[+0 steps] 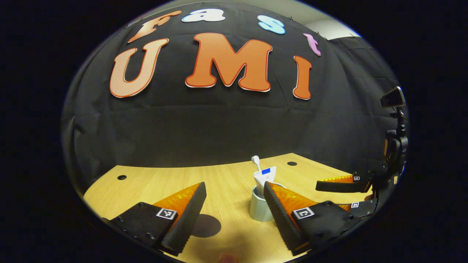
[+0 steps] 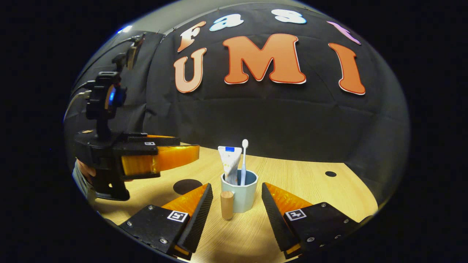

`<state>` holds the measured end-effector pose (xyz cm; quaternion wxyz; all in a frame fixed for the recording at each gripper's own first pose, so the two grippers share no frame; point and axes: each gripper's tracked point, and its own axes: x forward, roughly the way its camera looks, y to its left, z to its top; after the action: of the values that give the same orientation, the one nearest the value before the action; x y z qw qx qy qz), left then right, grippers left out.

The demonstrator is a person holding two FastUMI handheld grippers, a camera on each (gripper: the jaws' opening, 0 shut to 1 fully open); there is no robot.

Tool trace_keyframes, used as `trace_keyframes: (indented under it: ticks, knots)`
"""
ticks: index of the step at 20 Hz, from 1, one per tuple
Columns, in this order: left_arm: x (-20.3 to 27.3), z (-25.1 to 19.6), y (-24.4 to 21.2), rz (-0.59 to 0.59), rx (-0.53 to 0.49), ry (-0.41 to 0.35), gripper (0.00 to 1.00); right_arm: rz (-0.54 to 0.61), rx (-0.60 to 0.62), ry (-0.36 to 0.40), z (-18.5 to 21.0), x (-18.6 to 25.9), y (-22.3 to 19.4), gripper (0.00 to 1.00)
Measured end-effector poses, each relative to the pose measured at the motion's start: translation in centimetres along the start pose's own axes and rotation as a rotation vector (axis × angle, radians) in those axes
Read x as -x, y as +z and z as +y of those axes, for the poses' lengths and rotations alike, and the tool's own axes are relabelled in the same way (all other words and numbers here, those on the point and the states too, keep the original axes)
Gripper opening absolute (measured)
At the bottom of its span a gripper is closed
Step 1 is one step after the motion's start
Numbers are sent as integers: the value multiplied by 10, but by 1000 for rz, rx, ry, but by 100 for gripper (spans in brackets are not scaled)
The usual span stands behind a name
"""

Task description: Put the toothbrush and toothpaste on the desktop into the cup, then pick up the cup and place it on the coaster on the desktop.

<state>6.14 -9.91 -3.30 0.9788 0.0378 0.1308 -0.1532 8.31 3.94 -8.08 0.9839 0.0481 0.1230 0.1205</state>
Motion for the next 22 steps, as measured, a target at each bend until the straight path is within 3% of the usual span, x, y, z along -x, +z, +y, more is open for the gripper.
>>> trace_keyframes:
  ticks: [7, 12, 18, 22]
  knots:
    - [43, 30, 10, -52, -55, 88, 100, 120, 66, -25, 5, -16, 4, 82]
    - [69, 64, 0, -45, -56, 161, 100, 298, 16, 27, 13, -20, -8, 83]
    - [97, 92, -7, -50, -60, 212, 100, 471, 8, -10, -1, -33, -16, 84]
    - [109, 111, -10, -66, -23, 242, 100, 614, -100, 12, 3, -39, -34, 83]
